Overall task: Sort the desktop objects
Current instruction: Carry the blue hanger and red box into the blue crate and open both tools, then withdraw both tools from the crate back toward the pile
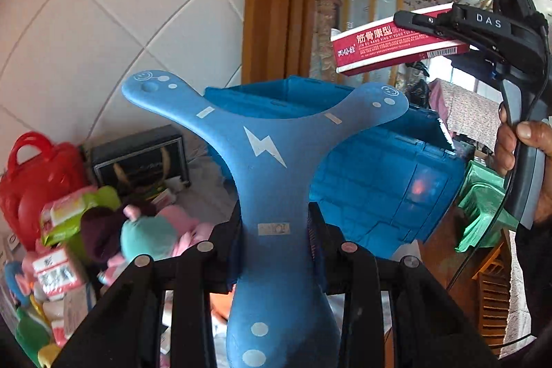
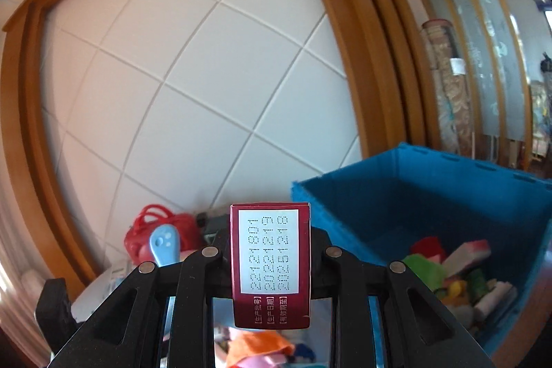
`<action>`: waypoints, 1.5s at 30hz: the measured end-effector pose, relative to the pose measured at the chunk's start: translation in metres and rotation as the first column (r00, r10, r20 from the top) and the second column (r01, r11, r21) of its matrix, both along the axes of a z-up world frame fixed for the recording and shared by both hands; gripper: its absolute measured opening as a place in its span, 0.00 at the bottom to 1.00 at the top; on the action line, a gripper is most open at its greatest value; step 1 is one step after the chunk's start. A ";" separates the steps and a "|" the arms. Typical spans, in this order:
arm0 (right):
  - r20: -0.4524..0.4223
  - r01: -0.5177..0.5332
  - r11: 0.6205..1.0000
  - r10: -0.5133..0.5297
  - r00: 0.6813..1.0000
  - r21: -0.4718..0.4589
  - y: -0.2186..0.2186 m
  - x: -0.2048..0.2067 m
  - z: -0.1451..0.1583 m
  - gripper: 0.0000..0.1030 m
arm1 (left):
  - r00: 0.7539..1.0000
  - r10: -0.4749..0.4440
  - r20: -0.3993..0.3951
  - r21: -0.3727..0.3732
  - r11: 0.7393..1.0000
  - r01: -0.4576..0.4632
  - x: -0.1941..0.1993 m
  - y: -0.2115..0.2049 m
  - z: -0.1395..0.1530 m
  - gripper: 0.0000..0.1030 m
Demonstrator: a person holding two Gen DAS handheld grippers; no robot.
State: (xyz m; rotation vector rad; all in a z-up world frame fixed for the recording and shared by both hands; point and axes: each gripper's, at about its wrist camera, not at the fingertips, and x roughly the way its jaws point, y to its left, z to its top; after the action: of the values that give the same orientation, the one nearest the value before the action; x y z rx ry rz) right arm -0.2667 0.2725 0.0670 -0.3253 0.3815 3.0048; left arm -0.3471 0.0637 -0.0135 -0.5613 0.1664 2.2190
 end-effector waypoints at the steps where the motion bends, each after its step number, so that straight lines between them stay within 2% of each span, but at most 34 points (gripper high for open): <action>1: -0.004 0.022 1.000 -0.022 1.000 -0.005 0.016 0.006 0.003 0.24 | 1.000 -0.020 -0.017 0.005 1.000 0.021 -0.001 0.020 0.006 0.32; 6: -0.016 0.136 0.990 -0.136 0.991 -0.027 0.099 0.037 0.010 0.24 | 0.994 -0.094 -0.054 -0.004 0.996 0.094 -0.010 0.116 0.025 0.32; 10: 0.008 0.195 0.980 -0.195 0.981 -0.049 0.159 0.039 0.009 0.24 | 0.991 -0.114 -0.076 -0.012 0.993 0.114 -0.018 0.180 0.034 0.32; 13: 0.023 0.225 0.972 -0.224 0.974 -0.074 0.201 0.040 0.003 0.24 | 0.992 -0.107 -0.059 -0.007 0.994 0.107 -0.029 0.213 0.036 0.32; 17: 0.073 0.240 0.966 -0.233 0.970 -0.093 0.245 0.025 -0.007 0.24 | 0.996 -0.074 -0.059 -0.037 0.997 0.072 -0.044 0.252 0.038 0.32; 18: 0.100 0.229 0.969 -0.220 0.970 -0.093 0.252 0.018 -0.010 0.26 | 0.997 -0.047 -0.065 -0.044 0.998 0.044 -0.048 0.261 0.039 0.33; 19: 0.112 0.235 0.968 -0.224 0.968 -0.091 0.258 0.012 -0.013 0.26 | 0.997 -0.019 -0.070 -0.048 0.999 0.015 -0.052 0.269 0.041 0.41; 20: 0.113 0.244 0.966 -0.233 0.966 -0.089 0.262 0.011 -0.015 0.35 | 0.997 0.004 -0.071 -0.037 0.999 -0.007 -0.056 0.273 0.045 0.54; 21: 0.108 0.251 0.964 -0.241 0.964 -0.089 0.264 0.011 -0.017 0.49 | 0.997 0.022 -0.070 -0.015 1.000 -0.023 -0.059 0.274 0.050 0.63; 22: 0.095 0.257 0.962 -0.249 0.964 -0.090 0.266 0.015 -0.018 0.57 | 0.996 0.041 -0.074 0.014 0.999 -0.040 -0.062 0.274 0.055 0.81; 23: 0.082 0.261 0.961 -0.255 0.964 -0.087 0.268 0.018 -0.019 0.67 | 0.994 0.059 -0.089 0.041 0.998 -0.055 -0.061 0.272 0.061 0.89; 25: 0.073 0.260 0.962 -0.254 0.964 -0.078 0.270 0.023 -0.022 0.70 | 0.988 0.077 -0.132 0.064 0.996 -0.069 -0.061 0.271 0.071 0.96; 29: 0.058 0.244 0.963 -0.239 0.969 -0.114 0.273 0.035 -0.026 0.77 | 0.975 0.110 -0.193 0.056 0.993 -0.101 -0.054 0.268 0.080 0.97; 35: 0.019 0.241 0.966 -0.240 0.970 -0.091 0.256 0.054 -0.023 0.92 | 0.973 0.136 -0.186 0.075 0.990 -0.124 -0.038 0.253 0.078 0.97; 42: -0.025 0.206 0.976 -0.208 0.978 -0.068 0.221 0.081 -0.017 0.99 | 0.964 0.154 -0.218 0.038 0.988 -0.150 -0.004 0.229 0.069 0.97; 45: -0.036 0.190 0.980 -0.193 0.981 -0.060 0.201 0.093 -0.014 0.99 | 0.953 0.189 -0.237 0.020 0.982 -0.190 0.017 0.213 0.066 0.97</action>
State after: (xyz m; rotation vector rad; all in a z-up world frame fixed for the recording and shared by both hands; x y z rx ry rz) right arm -0.1736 0.4732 0.0534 -0.2173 0.4729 2.8199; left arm -0.3300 0.2771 0.0524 -0.3205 0.2488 2.4712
